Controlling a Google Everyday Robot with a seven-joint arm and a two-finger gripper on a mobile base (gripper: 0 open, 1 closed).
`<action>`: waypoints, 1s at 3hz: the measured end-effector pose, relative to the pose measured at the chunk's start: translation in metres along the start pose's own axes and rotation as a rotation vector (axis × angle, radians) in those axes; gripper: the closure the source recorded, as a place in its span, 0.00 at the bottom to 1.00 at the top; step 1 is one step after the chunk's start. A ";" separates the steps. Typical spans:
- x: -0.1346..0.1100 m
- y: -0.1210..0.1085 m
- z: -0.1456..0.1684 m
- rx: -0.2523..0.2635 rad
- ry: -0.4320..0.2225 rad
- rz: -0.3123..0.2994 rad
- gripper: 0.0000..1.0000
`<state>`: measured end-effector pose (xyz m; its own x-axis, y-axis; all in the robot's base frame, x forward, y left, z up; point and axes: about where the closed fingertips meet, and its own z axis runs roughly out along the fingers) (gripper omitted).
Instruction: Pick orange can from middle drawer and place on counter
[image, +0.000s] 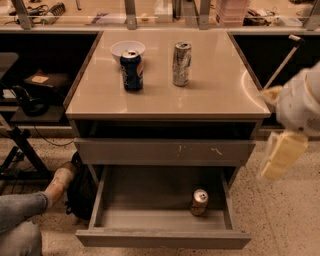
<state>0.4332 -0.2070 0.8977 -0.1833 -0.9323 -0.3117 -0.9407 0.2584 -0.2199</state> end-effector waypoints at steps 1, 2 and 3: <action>0.035 0.037 0.089 -0.088 -0.110 0.079 0.00; 0.079 0.061 0.191 -0.163 -0.166 0.212 0.00; 0.118 0.067 0.265 -0.201 -0.222 0.372 0.00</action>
Offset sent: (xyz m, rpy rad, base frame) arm 0.0000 -0.0259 -0.3584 0.3900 0.2397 -0.2551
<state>0.4246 -0.2327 0.6015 -0.4729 -0.7037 -0.5303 -0.8637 0.4894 0.1207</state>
